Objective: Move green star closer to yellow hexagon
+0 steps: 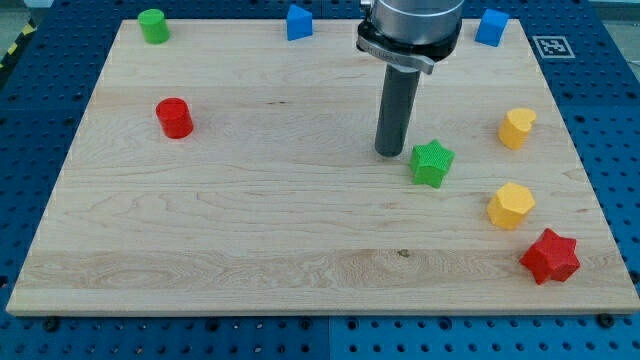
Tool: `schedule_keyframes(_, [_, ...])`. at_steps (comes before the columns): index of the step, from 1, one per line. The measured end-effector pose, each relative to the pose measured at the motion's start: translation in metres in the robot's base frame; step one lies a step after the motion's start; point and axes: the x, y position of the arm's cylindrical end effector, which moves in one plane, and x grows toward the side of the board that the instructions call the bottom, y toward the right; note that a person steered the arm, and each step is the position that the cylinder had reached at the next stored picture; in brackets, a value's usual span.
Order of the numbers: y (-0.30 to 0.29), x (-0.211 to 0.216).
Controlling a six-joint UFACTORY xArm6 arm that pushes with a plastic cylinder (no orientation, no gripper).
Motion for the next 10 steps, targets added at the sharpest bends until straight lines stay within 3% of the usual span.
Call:
schedule_keyframes(1, [0.02, 0.016])
schedule_keyframes(4, [0.085, 0.011])
schedule_keyframes(7, [0.064, 0.015])
schedule_keyframes(10, [0.141, 0.016])
